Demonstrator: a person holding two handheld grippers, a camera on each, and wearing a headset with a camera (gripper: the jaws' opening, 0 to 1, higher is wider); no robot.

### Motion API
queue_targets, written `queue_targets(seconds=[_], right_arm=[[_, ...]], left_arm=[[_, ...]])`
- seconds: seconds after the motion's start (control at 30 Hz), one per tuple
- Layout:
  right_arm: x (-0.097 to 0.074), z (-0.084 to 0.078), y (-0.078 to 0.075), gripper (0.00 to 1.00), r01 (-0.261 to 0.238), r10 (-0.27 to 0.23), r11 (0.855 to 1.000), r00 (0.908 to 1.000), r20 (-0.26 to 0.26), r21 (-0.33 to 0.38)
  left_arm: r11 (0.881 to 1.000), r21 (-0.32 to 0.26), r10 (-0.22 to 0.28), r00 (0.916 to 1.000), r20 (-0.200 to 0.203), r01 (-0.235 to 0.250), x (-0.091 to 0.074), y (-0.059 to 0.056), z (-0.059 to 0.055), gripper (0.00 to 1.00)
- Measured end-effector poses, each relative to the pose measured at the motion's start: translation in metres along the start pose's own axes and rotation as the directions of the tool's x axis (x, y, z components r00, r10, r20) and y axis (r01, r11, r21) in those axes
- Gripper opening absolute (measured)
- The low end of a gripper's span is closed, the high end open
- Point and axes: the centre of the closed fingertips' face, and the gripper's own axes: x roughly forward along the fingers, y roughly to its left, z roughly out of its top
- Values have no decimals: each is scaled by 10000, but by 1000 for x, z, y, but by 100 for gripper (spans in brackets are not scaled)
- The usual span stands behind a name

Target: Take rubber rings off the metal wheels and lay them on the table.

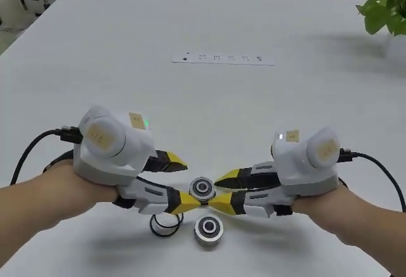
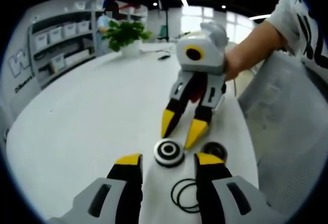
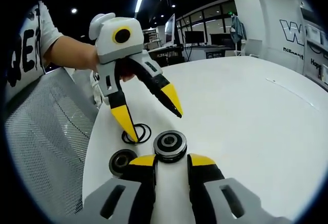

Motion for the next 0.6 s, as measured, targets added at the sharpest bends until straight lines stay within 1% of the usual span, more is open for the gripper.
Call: queue_targets(seconds=[0.23,0.4,0.47,0.53,0.6], right_arm=[[1,-2,1,17,-16,17,10000,10000,-10,61],[2,-3,0,16,-15,15,9999,10000,30,104],[2,-3,1,16,-17,17,9999,10000,34,106],[2,-2,1,16,-9,9,9999,10000,41,111],[2,-3,1,16,0,0,9999,10000,50,126]], left_arm=[[9998,141,-135,9998,-129,137,10,-2,-1,35],[9998,99,-165,9998,-120,166,14,-2,-1,28],[9999,66,-87,9999,-84,88,14,-1,0,27],[10000,39,-69,10000,-45,69,15,-1,1,22],[9997,244,-24,10000,-85,26,16,-2,1,18]])
